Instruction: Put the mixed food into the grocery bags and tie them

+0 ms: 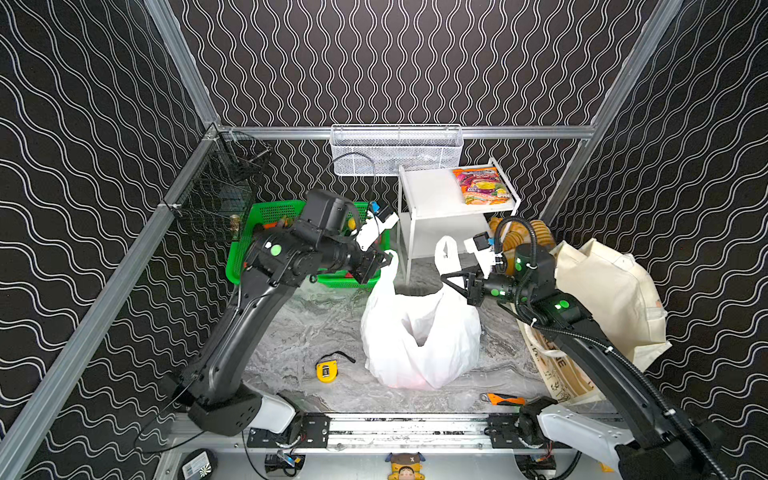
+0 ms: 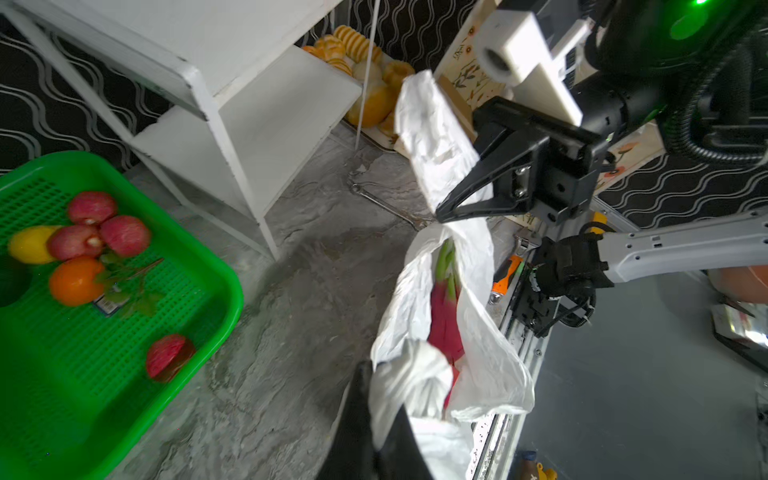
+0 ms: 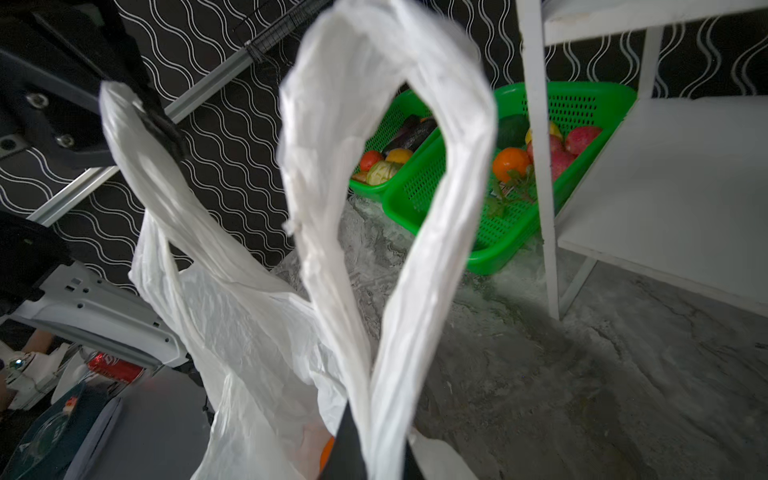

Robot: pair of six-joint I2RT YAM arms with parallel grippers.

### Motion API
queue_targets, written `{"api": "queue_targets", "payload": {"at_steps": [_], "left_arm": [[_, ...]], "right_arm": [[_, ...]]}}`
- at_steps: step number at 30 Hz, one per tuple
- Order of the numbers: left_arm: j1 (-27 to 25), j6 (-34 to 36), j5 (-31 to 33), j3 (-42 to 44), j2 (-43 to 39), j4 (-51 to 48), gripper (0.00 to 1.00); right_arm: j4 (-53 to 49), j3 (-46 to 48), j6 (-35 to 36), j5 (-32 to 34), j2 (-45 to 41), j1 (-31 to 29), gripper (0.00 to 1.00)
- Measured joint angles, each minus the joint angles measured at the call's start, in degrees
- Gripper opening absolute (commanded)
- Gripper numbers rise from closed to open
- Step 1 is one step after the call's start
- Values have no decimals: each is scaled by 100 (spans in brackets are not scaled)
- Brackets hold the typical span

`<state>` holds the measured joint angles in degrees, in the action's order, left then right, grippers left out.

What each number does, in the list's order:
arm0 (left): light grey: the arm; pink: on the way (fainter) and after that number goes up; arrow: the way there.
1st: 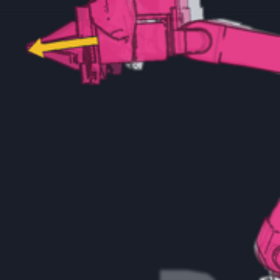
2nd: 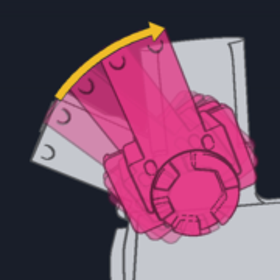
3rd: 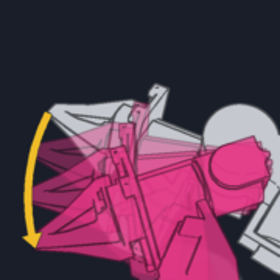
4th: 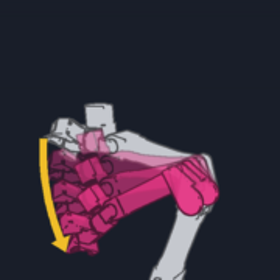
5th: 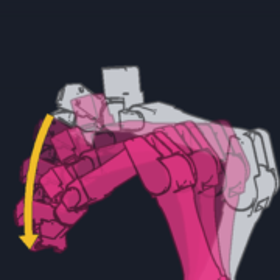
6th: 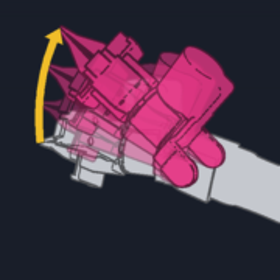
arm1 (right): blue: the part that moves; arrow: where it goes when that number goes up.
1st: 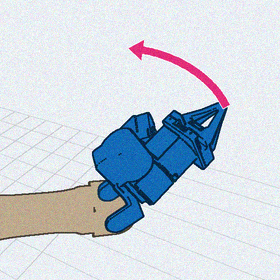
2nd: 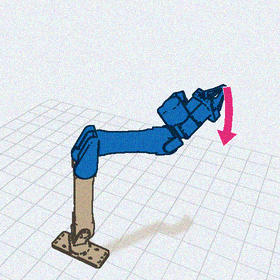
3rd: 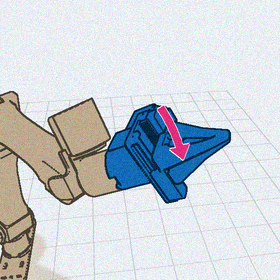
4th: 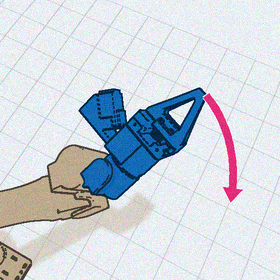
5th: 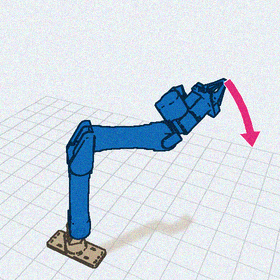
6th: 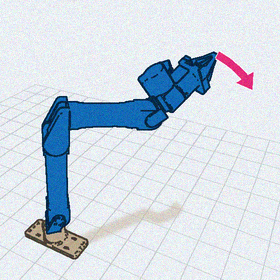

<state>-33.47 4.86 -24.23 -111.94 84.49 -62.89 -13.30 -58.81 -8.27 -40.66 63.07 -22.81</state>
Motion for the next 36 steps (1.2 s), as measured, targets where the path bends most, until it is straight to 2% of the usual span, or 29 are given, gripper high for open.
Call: {"api": "queue_targets", "payload": {"at_steps": [6,10,15,21,26,28,32,36], "left_arm": [[-55,157,-979,-129,726,603,0],[-326,387,-1329,-190,1023,844,0],[-702,909,-1403,-367,1300,940,0],[-741,1200,-1200,-647,1650,1045,0],[-743,1305,-1250,-638,1768,1161,0],[-745,1318,-1386,-566,1768,1248,0],[-745,1447,-1526,-472,1770,1318,0],[-745,1563,-1580,-446,1762,1327,0]], "right_arm": [[107,-170,76,-400,525,0,0],[238,-192,72,-741,715,-2,1],[199,-232,92,-920,883,-7,3],[247,39,243,-1464,664,-11,7],[315,256,470,-1770,431,-11,16],[289,284,544,-1808,417,-11,23],[107,264,807,-1814,387,15,43],[-61,251,1038,-1873,382,94,52]]}}
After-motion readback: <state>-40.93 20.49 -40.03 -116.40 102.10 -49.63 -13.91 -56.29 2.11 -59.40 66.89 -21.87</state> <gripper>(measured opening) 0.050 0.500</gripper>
